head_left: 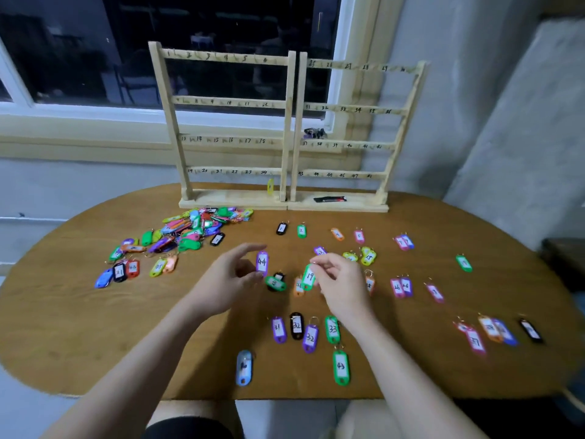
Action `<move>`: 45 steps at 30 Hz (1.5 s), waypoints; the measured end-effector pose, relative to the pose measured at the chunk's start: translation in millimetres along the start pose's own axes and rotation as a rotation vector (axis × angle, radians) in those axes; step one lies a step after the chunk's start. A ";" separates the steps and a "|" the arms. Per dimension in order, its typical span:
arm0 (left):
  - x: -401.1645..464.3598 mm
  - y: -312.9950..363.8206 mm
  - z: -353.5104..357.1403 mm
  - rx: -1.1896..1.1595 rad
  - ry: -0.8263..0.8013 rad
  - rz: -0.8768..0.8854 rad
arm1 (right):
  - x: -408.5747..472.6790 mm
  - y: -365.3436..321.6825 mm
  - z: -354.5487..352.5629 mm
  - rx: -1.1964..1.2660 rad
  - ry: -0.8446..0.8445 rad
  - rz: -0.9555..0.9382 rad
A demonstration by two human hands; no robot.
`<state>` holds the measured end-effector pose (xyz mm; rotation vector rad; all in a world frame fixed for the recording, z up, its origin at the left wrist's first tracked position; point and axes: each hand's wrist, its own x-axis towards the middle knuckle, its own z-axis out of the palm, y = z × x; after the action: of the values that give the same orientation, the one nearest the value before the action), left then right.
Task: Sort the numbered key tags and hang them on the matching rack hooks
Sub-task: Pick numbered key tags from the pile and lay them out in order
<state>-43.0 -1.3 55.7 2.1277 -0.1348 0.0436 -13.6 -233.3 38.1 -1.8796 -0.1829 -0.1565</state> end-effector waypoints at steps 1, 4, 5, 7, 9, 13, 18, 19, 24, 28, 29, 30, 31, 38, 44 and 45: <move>1.9 6.3 10.6 0.008 -0.020 0.018 | -3.0 2.8 -11.2 -0.018 0.000 0.005; 6.1 24.5 40.4 0.013 -0.078 0.064 | -12.0 11.6 -43.4 -0.058 0.022 0.025; 6.7 30.2 49.5 0.016 -0.098 0.073 | -15.3 14.3 -53.8 -0.062 0.038 0.025; 6.0 41.9 66.3 0.033 -0.130 0.095 | -21.8 19.1 -73.2 -0.069 0.080 0.017; 4.2 52.4 81.2 0.035 -0.154 0.134 | -26.4 24.2 -89.4 -0.067 0.116 0.025; -3.9 67.0 114.1 0.069 -0.224 0.192 | -30.8 39.7 -118.1 -0.046 0.194 0.087; -20.2 68.7 144.1 0.095 -0.269 0.229 | -40.3 49.0 -139.7 0.052 0.283 0.099; -24.6 69.6 148.7 0.089 -0.289 0.217 | -42.7 49.3 -142.7 0.056 0.291 0.101; -34.8 68.7 168.0 0.142 -0.324 0.201 | -49.2 54.3 -152.2 0.060 0.295 0.109; -31.6 60.9 176.8 0.286 -0.280 0.318 | -50.7 55.9 -160.6 0.033 0.292 0.115; -31.0 60.1 178.0 0.326 -0.264 0.328 | -50.6 55.0 -163.3 0.028 0.287 0.116; -30.5 60.4 178.5 0.363 -0.248 0.333 | -49.3 54.8 -166.6 0.018 0.281 0.117; -30.0 61.2 178.8 0.393 -0.236 0.336 | -47.2 54.0 -170.9 0.005 0.275 0.120; -23.1 68.2 178.3 0.443 -0.195 0.311 | -5.2 63.5 -231.5 -0.152 0.317 0.121; 9.0 87.0 180.6 0.438 -0.191 0.301 | 35.4 90.4 -278.9 -0.283 0.285 0.224; 15.2 90.5 181.8 0.434 -0.198 0.303 | 40.2 93.2 -284.0 -0.309 0.267 0.252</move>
<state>-42.3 -204.1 36.6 2.5234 -0.6121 0.0432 40.1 -529.9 47.3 -2.1455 0.2748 -0.2729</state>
